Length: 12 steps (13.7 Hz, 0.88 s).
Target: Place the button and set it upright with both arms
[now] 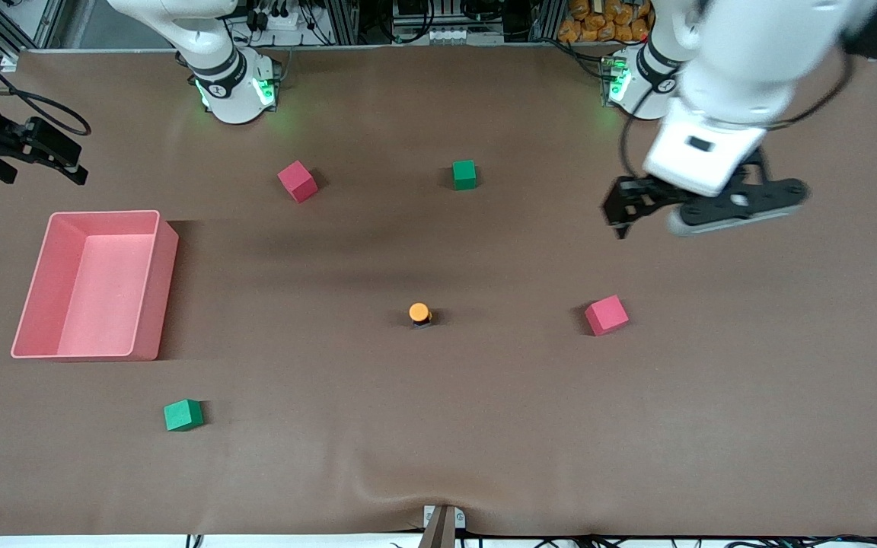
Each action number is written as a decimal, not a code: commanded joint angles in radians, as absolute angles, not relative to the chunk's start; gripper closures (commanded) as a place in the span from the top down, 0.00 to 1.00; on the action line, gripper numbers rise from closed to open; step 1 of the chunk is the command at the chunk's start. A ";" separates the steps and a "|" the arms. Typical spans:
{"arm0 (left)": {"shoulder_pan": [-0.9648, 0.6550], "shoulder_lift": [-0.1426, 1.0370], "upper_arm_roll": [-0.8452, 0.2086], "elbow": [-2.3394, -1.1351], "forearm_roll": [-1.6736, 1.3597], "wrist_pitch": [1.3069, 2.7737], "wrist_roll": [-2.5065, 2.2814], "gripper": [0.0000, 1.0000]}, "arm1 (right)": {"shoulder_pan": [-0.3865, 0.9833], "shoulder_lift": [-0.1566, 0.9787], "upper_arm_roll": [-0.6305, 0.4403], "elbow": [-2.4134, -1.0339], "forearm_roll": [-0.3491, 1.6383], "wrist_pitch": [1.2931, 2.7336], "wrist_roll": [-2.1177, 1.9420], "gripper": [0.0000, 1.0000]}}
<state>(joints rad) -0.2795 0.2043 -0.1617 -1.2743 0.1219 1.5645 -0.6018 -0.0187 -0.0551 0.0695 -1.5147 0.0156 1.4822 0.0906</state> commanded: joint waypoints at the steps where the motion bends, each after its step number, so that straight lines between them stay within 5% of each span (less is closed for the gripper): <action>1: -0.201 0.166 -0.173 -1.299 0.075 1.488 -0.520 1.00 | -0.041 -0.055 0.084 -1.509 0.020 1.476 0.078 1.00; 12: -0.031 0.120 -0.172 -1.368 0.038 1.440 -0.361 1.00 | -0.041 -0.055 0.084 -1.509 0.020 1.477 0.078 1.00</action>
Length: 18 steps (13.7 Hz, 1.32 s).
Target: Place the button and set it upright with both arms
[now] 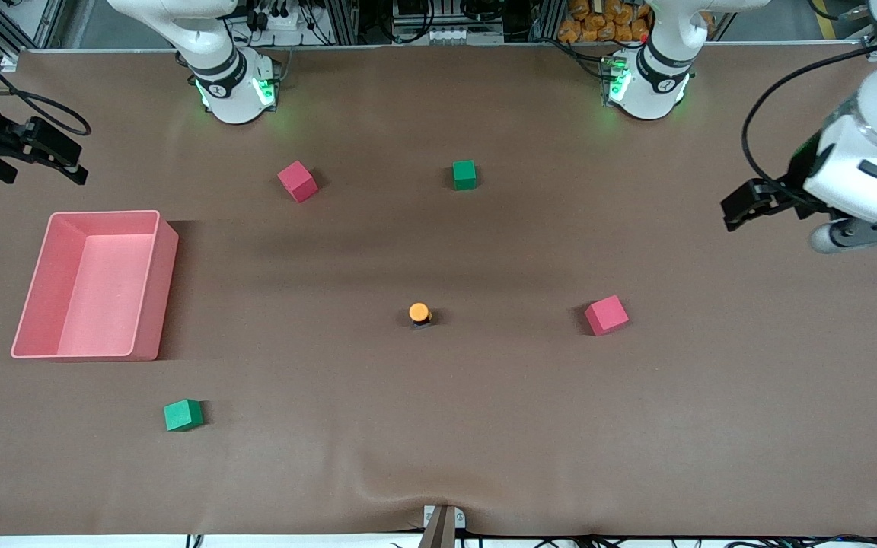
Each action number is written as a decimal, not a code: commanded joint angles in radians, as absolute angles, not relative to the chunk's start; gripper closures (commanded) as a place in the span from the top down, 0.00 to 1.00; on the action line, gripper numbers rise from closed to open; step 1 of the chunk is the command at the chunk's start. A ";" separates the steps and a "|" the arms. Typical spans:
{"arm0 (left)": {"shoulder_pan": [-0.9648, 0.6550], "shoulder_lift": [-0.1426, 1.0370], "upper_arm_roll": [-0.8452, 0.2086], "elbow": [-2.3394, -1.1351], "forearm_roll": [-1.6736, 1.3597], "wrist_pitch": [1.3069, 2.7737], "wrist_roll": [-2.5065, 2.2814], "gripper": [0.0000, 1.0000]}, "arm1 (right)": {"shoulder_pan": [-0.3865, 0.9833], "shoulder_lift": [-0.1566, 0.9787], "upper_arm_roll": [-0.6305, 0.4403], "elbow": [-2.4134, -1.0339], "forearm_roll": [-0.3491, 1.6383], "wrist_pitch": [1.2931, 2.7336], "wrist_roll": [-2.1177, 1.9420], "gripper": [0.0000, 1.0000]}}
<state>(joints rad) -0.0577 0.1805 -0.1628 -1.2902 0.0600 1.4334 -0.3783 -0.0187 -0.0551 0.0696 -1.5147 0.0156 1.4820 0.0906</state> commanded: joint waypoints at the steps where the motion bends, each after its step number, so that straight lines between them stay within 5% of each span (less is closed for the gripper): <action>1: -0.008 0.097 -0.176 -1.400 0.031 1.459 -0.345 1.00 | -0.041 -0.055 0.084 -1.509 0.020 1.477 0.078 1.00; 5: -0.002 -0.055 -0.173 -1.627 0.026 1.604 -0.296 1.00 | -0.041 -0.055 0.084 -1.509 0.021 1.477 0.078 1.00; 18: 0.040 -0.066 -0.169 -1.562 0.040 1.585 -0.175 1.00 | -0.043 -0.055 0.084 -1.509 0.021 1.477 0.078 1.00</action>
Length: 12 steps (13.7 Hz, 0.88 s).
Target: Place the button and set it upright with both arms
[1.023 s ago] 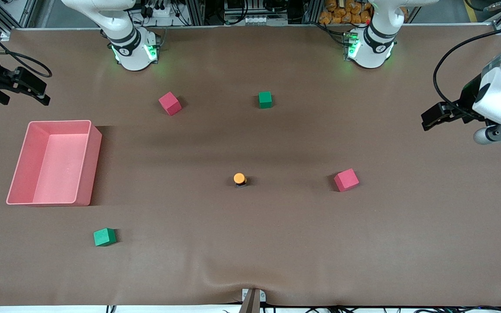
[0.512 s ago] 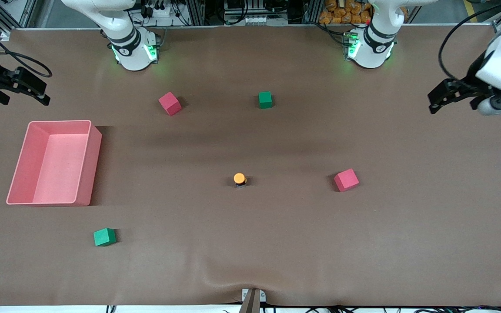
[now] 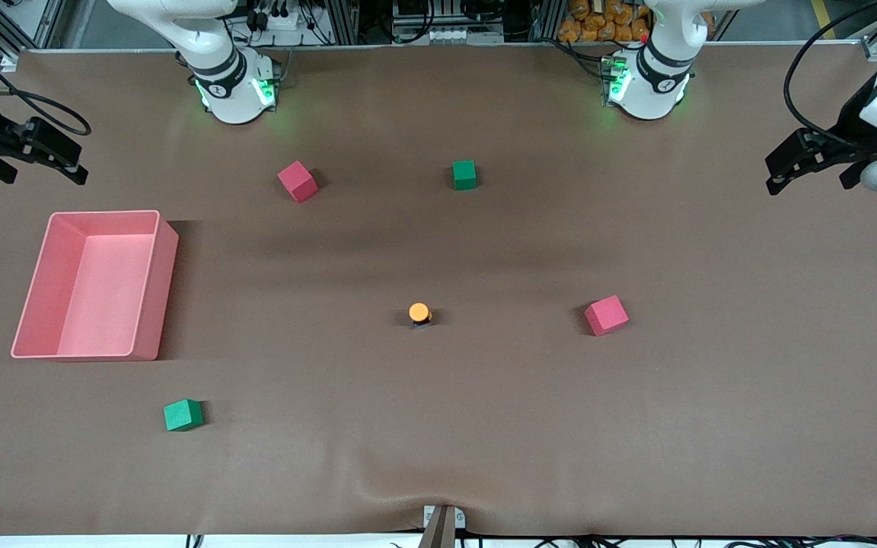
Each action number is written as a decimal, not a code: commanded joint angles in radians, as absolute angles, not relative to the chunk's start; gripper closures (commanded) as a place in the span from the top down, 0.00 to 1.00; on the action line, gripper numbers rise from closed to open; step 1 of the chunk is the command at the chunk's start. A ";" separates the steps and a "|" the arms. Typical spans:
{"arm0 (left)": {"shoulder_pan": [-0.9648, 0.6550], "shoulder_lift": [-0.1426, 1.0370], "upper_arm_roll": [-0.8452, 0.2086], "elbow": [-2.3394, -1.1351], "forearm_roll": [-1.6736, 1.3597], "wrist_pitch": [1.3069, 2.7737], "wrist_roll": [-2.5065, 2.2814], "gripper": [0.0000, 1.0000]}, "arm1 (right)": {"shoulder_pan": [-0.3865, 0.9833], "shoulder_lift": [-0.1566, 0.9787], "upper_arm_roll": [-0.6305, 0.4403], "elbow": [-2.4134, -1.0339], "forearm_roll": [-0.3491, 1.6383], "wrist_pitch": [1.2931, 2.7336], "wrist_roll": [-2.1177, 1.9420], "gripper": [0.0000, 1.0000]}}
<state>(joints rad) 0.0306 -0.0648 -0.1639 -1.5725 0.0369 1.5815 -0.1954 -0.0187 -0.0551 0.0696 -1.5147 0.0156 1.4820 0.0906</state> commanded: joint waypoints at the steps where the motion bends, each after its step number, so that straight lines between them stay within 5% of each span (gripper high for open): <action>1: 0.040 -0.067 -0.164 -1.562 0.040 1.585 -0.172 1.00 | -0.043 -0.055 0.084 -1.509 0.021 1.477 0.078 1.00; 7: 0.026 -0.119 -0.149 -1.617 0.037 1.586 -0.172 1.00 | -0.043 -0.055 0.084 -1.511 0.021 1.477 0.078 1.00; 12: -0.069 -0.135 -0.029 -1.637 0.021 1.528 -0.170 1.00 | -0.043 -0.055 0.084 -1.511 0.021 1.477 0.078 1.00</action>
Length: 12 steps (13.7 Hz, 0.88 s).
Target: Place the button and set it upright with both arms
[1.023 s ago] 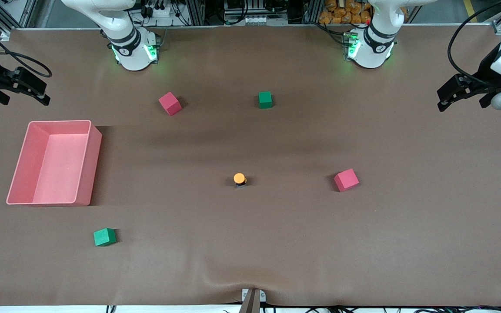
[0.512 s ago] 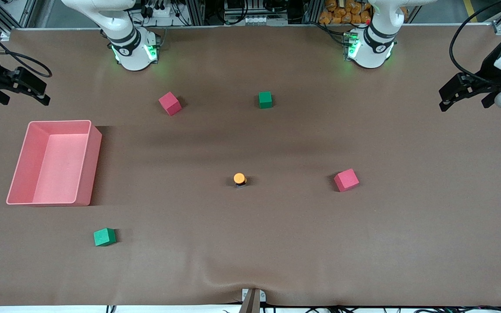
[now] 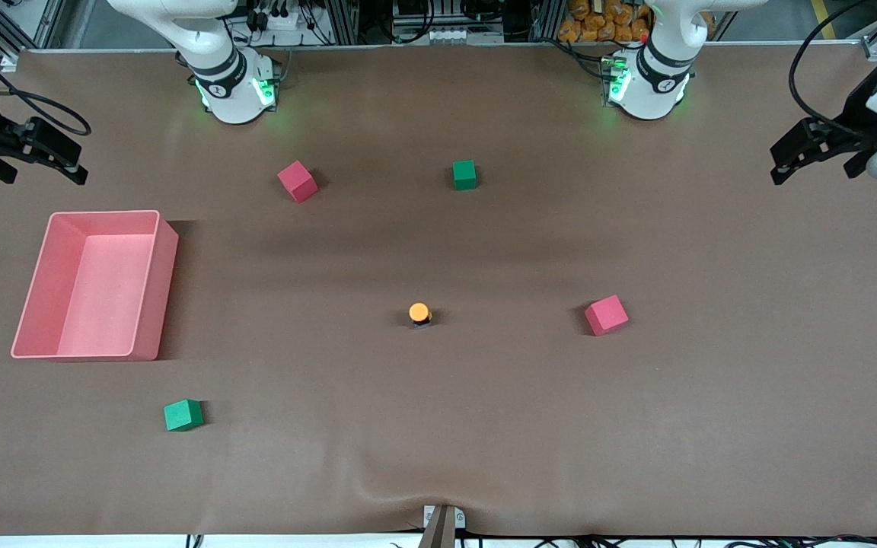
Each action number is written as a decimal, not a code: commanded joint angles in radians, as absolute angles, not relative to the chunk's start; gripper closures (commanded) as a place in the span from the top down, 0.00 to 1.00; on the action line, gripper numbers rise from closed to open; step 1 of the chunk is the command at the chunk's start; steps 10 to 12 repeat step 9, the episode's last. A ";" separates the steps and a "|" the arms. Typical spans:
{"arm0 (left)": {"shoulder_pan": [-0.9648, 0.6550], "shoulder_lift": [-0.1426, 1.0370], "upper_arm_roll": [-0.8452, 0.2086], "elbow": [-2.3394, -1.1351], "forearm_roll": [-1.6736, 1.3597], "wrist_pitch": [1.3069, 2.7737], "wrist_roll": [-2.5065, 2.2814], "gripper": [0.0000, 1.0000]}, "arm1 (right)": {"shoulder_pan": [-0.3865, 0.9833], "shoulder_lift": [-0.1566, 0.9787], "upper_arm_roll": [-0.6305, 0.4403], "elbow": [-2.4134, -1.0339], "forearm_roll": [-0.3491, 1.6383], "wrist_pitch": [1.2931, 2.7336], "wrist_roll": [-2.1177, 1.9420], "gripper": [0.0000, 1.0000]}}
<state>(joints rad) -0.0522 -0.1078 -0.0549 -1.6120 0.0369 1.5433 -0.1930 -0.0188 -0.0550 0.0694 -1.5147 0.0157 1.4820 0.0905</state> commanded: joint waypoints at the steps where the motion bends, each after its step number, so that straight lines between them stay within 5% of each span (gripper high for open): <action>1: -0.071 -0.130 -0.031 -1.631 0.021 1.520 -0.170 1.00 | -0.043 -0.055 0.084 -1.509 0.021 1.477 0.078 1.00; 12: -0.061 -0.114 -0.032 -1.611 0.029 1.483 -0.178 1.00 | -0.048 -0.051 0.084 -1.509 0.021 1.480 0.078 1.00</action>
